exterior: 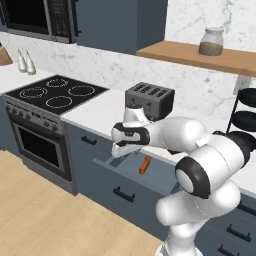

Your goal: Pick up the knife from the drawer and place it on the cutting board. Then place the meat from the plate to the cutting board.

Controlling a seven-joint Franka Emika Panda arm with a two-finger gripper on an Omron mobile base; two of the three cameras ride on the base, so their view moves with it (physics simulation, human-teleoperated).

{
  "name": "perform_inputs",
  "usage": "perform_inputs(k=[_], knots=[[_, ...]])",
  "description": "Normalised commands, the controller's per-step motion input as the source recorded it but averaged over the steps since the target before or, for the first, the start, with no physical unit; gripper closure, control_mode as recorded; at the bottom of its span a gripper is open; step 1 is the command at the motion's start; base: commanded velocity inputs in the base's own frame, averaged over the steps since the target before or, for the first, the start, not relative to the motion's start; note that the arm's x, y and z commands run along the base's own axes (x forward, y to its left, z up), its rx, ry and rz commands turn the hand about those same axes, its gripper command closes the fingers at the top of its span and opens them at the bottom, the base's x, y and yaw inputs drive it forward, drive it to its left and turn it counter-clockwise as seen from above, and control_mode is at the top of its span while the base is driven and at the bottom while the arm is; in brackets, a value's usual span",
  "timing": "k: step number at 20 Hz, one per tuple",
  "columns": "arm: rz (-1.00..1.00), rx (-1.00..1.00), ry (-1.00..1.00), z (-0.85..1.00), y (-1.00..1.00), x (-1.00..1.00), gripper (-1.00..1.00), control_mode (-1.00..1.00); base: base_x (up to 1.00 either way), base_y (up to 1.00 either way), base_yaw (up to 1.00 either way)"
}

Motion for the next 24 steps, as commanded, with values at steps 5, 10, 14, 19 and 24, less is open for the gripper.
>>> perform_inputs(k=[5,10,14,19,24], knots=[[0.00,0.01,0.00,-0.36,0.10,0.00,-1.00,-1.00,0.00,0.00,0.00],[0.00,0.00,0.00,-0.67,0.17,0.03,-1.00,-1.00,0.00,0.00,0.00],[0.00,0.00,0.00,-0.58,0.11,0.01,-1.00,-1.00,0.00,0.00,0.00],[0.00,0.00,0.00,-0.44,0.00,0.06,-1.00,-1.00,0.00,0.00,0.00],[0.00,0.00,0.00,-0.25,0.01,0.04,-1.00,-1.00,0.00,0.00,0.00]])
